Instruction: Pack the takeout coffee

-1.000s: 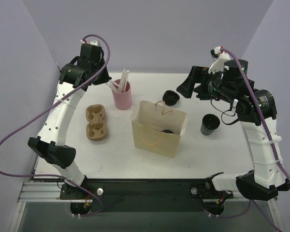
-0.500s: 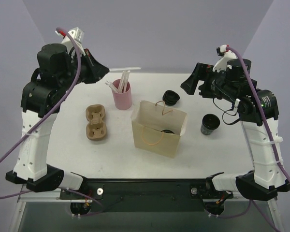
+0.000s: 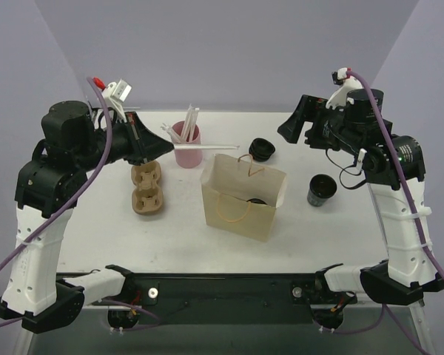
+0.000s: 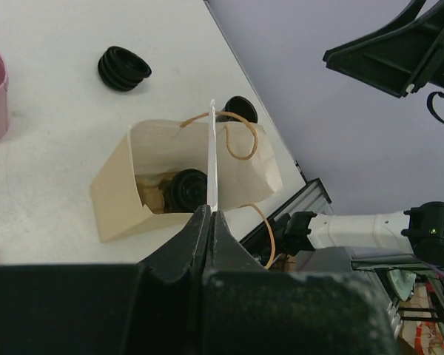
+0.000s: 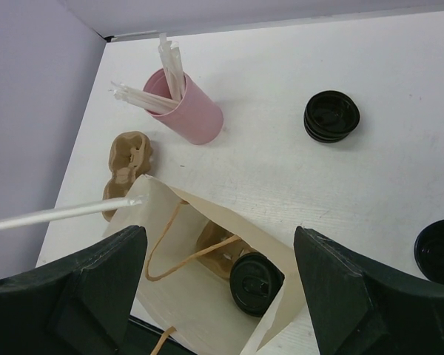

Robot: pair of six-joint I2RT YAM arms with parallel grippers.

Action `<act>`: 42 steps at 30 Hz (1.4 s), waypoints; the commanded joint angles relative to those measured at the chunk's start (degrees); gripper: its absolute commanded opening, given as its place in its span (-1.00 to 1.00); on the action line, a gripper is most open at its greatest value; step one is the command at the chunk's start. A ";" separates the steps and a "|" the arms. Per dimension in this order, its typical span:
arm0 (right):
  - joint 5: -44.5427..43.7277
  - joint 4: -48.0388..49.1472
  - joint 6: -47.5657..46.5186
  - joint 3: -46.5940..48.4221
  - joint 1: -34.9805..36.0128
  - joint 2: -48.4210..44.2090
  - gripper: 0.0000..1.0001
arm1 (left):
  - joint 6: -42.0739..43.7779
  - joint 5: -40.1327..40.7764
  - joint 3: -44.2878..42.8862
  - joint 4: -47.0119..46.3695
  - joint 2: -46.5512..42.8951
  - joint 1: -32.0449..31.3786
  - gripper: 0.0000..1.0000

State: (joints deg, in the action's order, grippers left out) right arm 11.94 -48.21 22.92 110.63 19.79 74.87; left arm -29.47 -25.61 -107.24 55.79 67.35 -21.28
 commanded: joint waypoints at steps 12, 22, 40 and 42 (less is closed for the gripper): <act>-2.80 -0.13 1.25 -7.61 -0.89 -5.17 0.65 | -1.37 -5.68 15.38 -0.47 -1.35 -1.57 -1.00; -1.93 -0.66 1.16 -10.70 -0.98 -7.19 0.66 | -4.45 -5.42 18.12 -19.48 9.10 -10.71 -1.00; 2.04 -2.59 1.34 -5.25 -0.81 -6.31 1.00 | 6.01 11.28 12.32 -11.66 3.76 -6.41 0.91; 0.19 -2.51 1.17 -3.94 -0.89 -6.58 1.00 | 4.52 11.98 11.97 -14.11 2.44 -6.41 0.93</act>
State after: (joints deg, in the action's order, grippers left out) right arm 13.96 -50.15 23.11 102.61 19.16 69.30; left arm -25.76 -17.32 -92.25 44.45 74.43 -27.68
